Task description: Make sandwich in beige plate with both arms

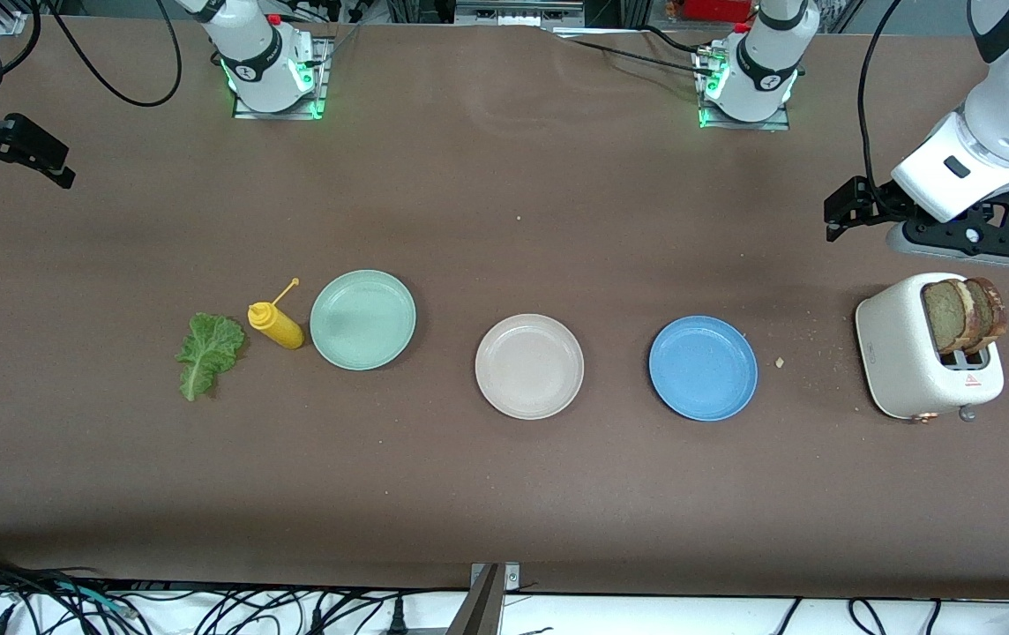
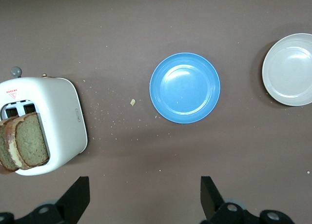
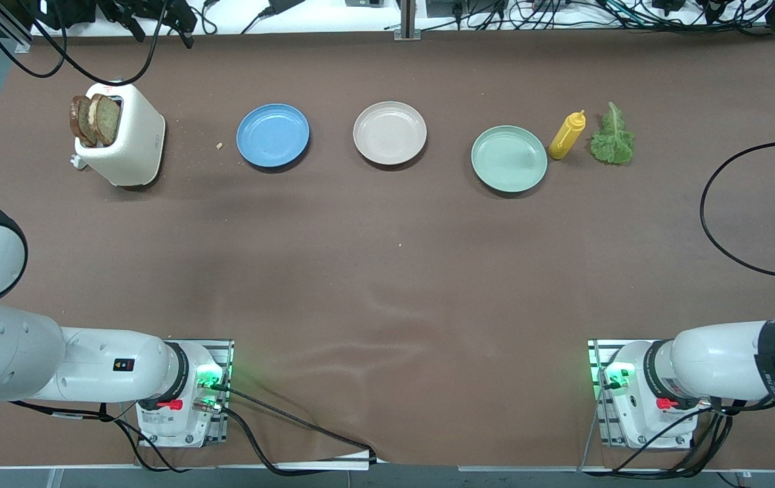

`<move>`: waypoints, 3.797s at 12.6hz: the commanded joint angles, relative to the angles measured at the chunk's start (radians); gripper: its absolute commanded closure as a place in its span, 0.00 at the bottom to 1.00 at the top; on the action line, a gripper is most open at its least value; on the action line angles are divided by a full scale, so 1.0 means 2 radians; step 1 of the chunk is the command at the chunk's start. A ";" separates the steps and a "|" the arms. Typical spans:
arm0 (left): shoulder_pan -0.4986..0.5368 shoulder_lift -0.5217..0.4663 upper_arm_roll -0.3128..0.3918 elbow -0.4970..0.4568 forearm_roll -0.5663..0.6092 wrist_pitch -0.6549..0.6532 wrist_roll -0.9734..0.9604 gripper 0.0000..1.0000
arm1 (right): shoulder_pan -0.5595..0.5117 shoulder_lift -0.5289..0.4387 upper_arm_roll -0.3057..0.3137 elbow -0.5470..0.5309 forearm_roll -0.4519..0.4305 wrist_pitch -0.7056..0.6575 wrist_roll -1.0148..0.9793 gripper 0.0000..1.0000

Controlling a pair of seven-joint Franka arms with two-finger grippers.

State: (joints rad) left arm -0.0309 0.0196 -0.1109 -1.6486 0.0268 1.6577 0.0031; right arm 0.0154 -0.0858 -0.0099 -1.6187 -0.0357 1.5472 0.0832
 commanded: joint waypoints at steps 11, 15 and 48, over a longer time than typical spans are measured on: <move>-0.004 -0.001 0.004 0.001 0.003 -0.004 0.003 0.00 | -0.002 -0.002 0.001 -0.004 0.009 0.000 0.004 0.00; -0.004 -0.001 0.004 0.001 0.003 -0.004 0.003 0.00 | -0.002 0.000 0.002 -0.004 0.008 0.002 0.005 0.00; -0.004 -0.001 0.004 0.001 0.005 -0.003 0.003 0.00 | 0.005 0.016 0.013 0.003 0.007 0.001 0.011 0.00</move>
State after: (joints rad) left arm -0.0309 0.0200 -0.1090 -1.6486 0.0268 1.6577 0.0030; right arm 0.0251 -0.0577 0.0114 -1.6210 -0.0351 1.5501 0.0855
